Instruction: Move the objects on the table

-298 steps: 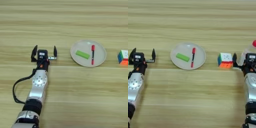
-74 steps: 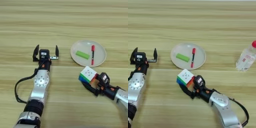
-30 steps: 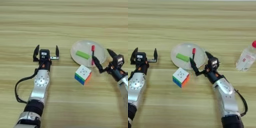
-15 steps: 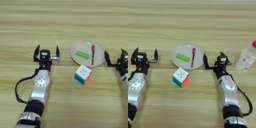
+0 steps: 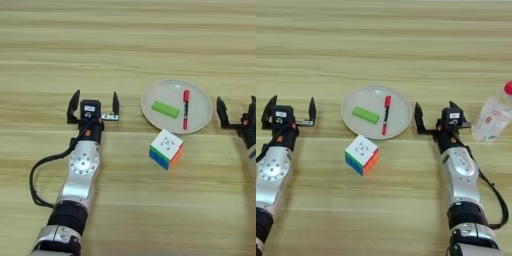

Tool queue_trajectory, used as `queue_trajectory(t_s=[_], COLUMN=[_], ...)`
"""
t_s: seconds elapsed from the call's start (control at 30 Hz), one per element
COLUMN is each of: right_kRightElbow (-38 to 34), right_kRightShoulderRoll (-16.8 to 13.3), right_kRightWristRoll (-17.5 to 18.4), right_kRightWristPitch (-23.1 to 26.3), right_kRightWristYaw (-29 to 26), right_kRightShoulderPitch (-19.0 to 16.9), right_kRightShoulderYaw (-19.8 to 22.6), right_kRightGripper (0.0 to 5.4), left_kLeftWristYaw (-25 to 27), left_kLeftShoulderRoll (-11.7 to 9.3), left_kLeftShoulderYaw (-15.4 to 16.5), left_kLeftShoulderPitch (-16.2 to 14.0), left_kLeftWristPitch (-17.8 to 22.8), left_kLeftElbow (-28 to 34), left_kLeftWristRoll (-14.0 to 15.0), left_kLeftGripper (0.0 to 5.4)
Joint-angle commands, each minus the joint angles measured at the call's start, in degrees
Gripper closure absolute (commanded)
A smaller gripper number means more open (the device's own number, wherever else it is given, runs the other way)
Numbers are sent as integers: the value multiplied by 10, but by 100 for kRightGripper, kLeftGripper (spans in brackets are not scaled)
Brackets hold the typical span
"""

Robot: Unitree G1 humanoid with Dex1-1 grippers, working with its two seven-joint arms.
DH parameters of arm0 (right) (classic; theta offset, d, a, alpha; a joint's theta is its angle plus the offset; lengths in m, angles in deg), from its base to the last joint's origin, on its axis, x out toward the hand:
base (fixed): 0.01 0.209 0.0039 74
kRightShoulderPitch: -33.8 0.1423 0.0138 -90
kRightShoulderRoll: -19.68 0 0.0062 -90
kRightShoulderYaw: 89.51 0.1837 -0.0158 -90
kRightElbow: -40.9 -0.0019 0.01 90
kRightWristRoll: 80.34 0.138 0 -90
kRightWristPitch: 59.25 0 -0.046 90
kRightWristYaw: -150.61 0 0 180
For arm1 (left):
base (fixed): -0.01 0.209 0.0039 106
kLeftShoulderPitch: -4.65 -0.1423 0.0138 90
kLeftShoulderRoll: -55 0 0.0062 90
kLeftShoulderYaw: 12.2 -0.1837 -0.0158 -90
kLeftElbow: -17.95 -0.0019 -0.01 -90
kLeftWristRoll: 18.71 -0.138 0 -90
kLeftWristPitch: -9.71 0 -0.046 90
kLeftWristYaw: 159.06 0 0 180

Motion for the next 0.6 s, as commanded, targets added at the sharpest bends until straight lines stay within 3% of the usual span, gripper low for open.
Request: queue_trajectory(t_s=[0.03, 0.17, 0.3, 0.43, 0.6], right_kRightElbow=[1, 3, 10, 19, 27], right_kRightShoulderRoll=[-3, -2, -1, 2, 5], right_kRightWristRoll=[-1, -3, -6, -9, -12], right_kRightWristPitch=[-4, -5, -7, -11, -15], right_kRightWristYaw=[-3, -2, 0, 3, 7], right_kRightShoulderPitch=[2, 4, 8, 13, 19], right_kRightShoulderYaw=[1, -1, -2, -4, -6], right_kRightGripper=[4, 4, 4, 4, 4], left_kLeftWristYaw=[3, 14, 38, 75, 110], left_kLeftShoulderRoll=[1, 4, 6, -5, -27], left_kLeftShoulderYaw=[-4, -12, -36, -62, -76], left_kLeftShoulderPitch=[-16, -43, -92, -157, -222], left_kLeftWristPitch=[9, 26, 54, 89, 115], left_kLeftElbow=[24, 74, 150, 239, 307], left_kLeftWristRoll=[-4, -3, -4, 1, 2], left_kLeftGripper=[0, 0, 0, 0, 0])
